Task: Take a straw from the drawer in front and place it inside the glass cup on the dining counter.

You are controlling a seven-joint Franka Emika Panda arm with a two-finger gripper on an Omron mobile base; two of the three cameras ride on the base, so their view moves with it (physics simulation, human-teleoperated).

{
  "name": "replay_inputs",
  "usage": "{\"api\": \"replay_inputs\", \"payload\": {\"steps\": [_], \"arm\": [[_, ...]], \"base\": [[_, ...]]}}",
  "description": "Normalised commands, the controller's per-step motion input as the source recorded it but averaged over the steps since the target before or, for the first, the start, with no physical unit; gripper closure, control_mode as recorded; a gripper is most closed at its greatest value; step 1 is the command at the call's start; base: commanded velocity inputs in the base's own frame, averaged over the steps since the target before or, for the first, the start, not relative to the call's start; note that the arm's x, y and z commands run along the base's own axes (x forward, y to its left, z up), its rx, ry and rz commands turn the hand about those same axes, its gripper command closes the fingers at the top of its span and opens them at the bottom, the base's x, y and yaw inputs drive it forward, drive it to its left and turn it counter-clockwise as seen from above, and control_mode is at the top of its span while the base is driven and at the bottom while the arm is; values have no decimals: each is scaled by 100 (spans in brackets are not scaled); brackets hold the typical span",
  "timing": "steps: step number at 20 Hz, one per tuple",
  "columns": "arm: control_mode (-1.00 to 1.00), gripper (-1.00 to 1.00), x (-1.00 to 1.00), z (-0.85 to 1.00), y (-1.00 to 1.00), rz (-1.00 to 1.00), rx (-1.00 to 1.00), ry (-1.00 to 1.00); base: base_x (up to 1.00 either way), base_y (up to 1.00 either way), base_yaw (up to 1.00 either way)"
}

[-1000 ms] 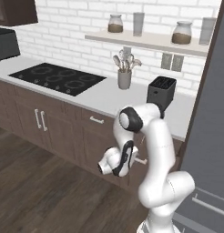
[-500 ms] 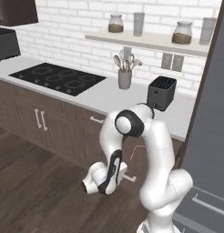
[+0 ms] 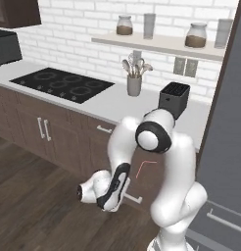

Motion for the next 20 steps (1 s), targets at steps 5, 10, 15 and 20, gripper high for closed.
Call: {"api": "replay_inputs", "payload": {"steps": [5,10,15,20], "arm": [[-100,-100,-42,71,17,4,35,42],[-100,-100,-36,99,-7,0,27,11],[-100,-100,10,99,-38,0,18,0],[-100,-100,63,68,-38,0,17,5]], "base": [[0,0,0],[0,0,0],[0,0,0],[0,0,0]]}}
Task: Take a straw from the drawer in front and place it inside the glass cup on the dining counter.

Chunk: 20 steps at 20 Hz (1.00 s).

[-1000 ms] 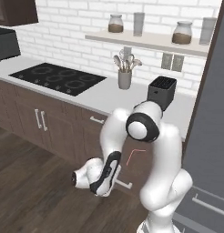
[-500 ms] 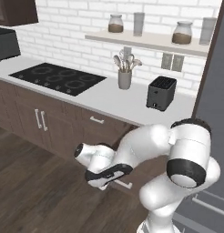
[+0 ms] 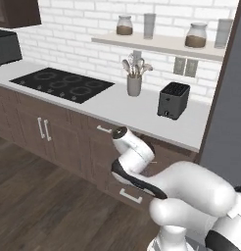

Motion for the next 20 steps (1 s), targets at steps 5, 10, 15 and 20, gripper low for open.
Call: {"api": "replay_inputs", "payload": {"steps": [5,10,15,20], "arm": [[-100,-100,99,22,-14,0,17,11],[-100,-100,98,0,-1,0,9,13],[-100,-100,85,-33,0,0,1,14],[-100,-100,50,-70,0,0,0,8]], "base": [[0,0,0],[0,0,0],[0,0,0],[0,0,0]]}}
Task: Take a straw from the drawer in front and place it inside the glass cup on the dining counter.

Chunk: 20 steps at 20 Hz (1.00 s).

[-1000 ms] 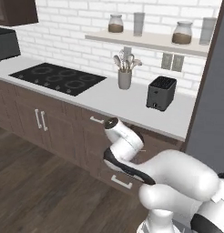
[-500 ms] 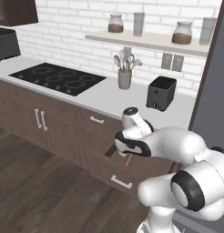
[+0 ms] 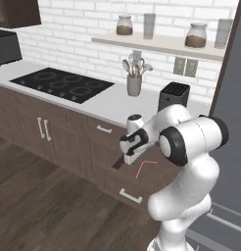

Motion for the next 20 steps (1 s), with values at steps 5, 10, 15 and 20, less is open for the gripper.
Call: {"api": "replay_inputs", "payload": {"steps": [5,10,15,20], "arm": [[-100,-100,37,-70,0,0,1,2],[-100,-100,4,-55,0,2,4,-1],[-100,-100,-4,-33,0,4,5,-7],[-100,-100,-15,-21,7,4,3,-5]], "base": [[0,0,0],[0,0,0],[0,0,0],[0,0,0]]}}
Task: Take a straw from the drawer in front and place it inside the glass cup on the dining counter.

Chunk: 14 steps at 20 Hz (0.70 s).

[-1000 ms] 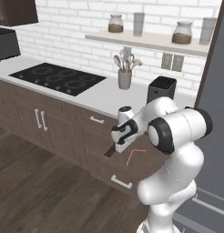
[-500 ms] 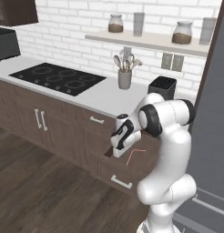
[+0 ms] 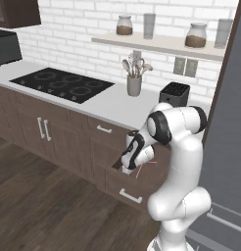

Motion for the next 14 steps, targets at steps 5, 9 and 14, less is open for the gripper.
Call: {"api": "replay_inputs", "payload": {"steps": [5,9,14], "arm": [[-100,-100,-44,-5,31,2,2,0],[-100,-100,-60,3,41,0,4,0],[-100,-100,-28,59,8,-3,6,-1]], "base": [[0,0,0],[0,0,0],[0,0,0]]}}
